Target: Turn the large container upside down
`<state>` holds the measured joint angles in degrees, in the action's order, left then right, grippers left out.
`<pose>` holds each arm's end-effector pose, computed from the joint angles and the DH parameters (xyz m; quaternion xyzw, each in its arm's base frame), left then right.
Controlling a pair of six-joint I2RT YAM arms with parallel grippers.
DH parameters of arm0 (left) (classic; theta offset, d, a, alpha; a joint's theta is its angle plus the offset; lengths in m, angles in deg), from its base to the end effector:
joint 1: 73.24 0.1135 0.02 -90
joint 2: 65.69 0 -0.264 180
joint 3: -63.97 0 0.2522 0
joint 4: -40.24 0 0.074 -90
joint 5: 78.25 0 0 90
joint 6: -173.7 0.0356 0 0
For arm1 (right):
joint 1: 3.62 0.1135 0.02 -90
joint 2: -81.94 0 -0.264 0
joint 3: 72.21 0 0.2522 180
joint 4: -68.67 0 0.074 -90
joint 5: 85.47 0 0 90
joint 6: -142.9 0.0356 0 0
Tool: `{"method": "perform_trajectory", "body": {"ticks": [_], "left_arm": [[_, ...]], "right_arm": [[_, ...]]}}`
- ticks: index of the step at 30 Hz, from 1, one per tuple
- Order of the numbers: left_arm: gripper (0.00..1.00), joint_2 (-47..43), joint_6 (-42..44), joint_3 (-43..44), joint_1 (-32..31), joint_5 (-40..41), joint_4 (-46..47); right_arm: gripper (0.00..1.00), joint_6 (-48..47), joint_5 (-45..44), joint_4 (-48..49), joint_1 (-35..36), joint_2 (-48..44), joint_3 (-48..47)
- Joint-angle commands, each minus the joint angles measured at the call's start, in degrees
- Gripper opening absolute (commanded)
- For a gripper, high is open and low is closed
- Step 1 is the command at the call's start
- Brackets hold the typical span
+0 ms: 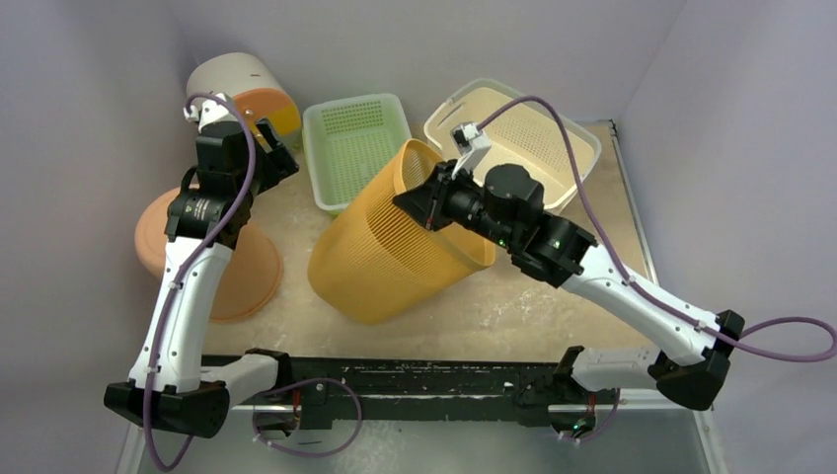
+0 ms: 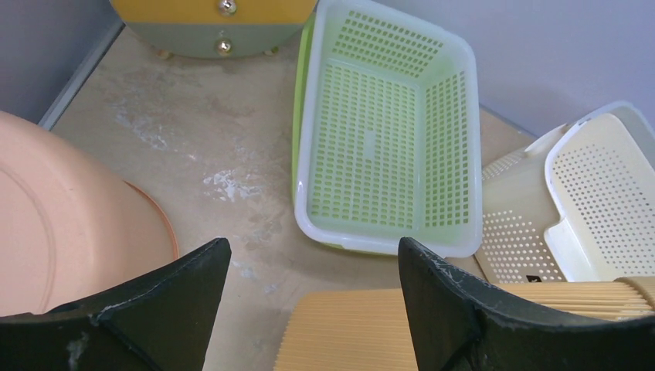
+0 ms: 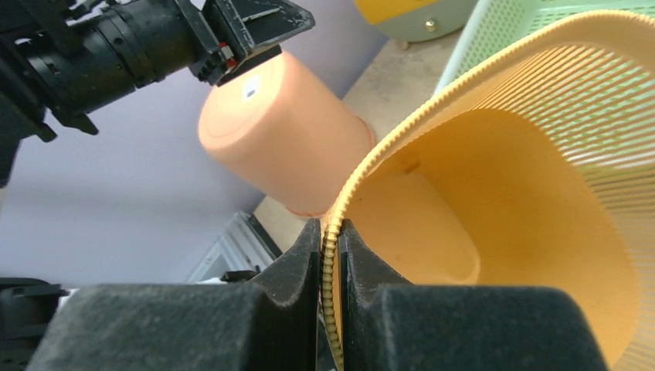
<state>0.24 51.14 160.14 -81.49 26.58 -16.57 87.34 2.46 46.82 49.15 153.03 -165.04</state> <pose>0.2261 -0.0236 0.4331 -0.2439 0.8104 -0.0789 0.5269 0.1694 0.2208 0.4565 -0.1001 0.7007 0.4779 0.5203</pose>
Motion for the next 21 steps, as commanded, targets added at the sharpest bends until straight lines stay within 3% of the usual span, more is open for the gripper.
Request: {"method": "perform_trajectory", "body": {"ticks": [1,7,14,21], "left_arm": [[0.76,-2.9,-1.9,2.1,0.3,1.9,-1.1],[0.76,-3.9,-2.0,1.6,0.3,1.3,-1.5],[0.76,-4.6,-1.6,0.7,0.3,0.6,-1.7],[0.76,-4.7,-1.0,-0.1,0.3,1.0,-1.5]], "right_arm": [[0.0,6.4,-9.4,16.6,5.8,-4.1,5.3],[0.0,18.1,-22.7,36.7,12.4,-5.0,22.1],[0.0,30.1,-24.1,34.9,12.6,-2.9,33.1],[0.0,46.8,-25.5,34.5,12.5,-10.5,51.8]]}}
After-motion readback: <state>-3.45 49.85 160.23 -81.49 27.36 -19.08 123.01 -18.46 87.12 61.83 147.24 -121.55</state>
